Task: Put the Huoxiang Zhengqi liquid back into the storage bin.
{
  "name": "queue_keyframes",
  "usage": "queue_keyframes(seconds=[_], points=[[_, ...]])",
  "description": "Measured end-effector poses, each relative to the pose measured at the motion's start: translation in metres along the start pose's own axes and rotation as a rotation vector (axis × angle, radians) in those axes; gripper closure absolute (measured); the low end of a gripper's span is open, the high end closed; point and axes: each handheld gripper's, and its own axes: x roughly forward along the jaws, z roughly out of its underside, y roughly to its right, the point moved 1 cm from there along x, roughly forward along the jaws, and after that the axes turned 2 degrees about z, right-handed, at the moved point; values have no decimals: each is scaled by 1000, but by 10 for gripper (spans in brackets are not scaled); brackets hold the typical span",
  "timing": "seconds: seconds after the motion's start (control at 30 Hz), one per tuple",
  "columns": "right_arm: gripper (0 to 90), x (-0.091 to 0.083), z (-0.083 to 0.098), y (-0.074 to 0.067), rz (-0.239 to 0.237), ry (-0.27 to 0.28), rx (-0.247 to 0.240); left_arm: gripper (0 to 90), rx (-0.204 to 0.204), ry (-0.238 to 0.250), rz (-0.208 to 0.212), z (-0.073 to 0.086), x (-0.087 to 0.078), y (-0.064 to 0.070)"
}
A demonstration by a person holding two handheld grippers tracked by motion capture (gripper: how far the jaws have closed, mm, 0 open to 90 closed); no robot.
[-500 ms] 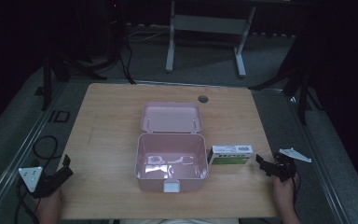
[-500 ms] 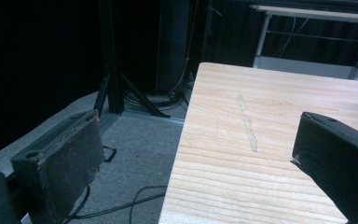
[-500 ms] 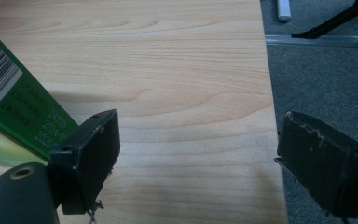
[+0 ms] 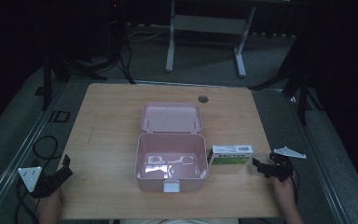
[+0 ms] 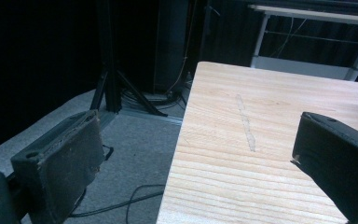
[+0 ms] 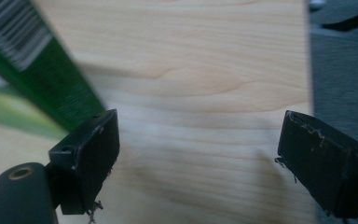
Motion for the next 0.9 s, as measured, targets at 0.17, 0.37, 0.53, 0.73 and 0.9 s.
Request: queue_keyframes(seconds=[0.17, 0.37, 0.53, 0.73, 0.9], points=[[133, -1, 0, 0, -78, -57, -61, 22, 0, -5, 5, 0, 1, 0], [126, -5, 2, -2, -167, -88, -134, 21, 7, -12, 7, 0, 1, 0], [124, -7, 4, -6, -184, -130, -209, 21, 8, -12, 16, 0, 1, 0], [128, -14, 1, -11, -228, -125, -244, 21, 12, -16, 21, 0, 2, 1], [118, -17, -2, -18, -281, -188, -301, 21, 9, -19, 24, 0, 2, 0]])
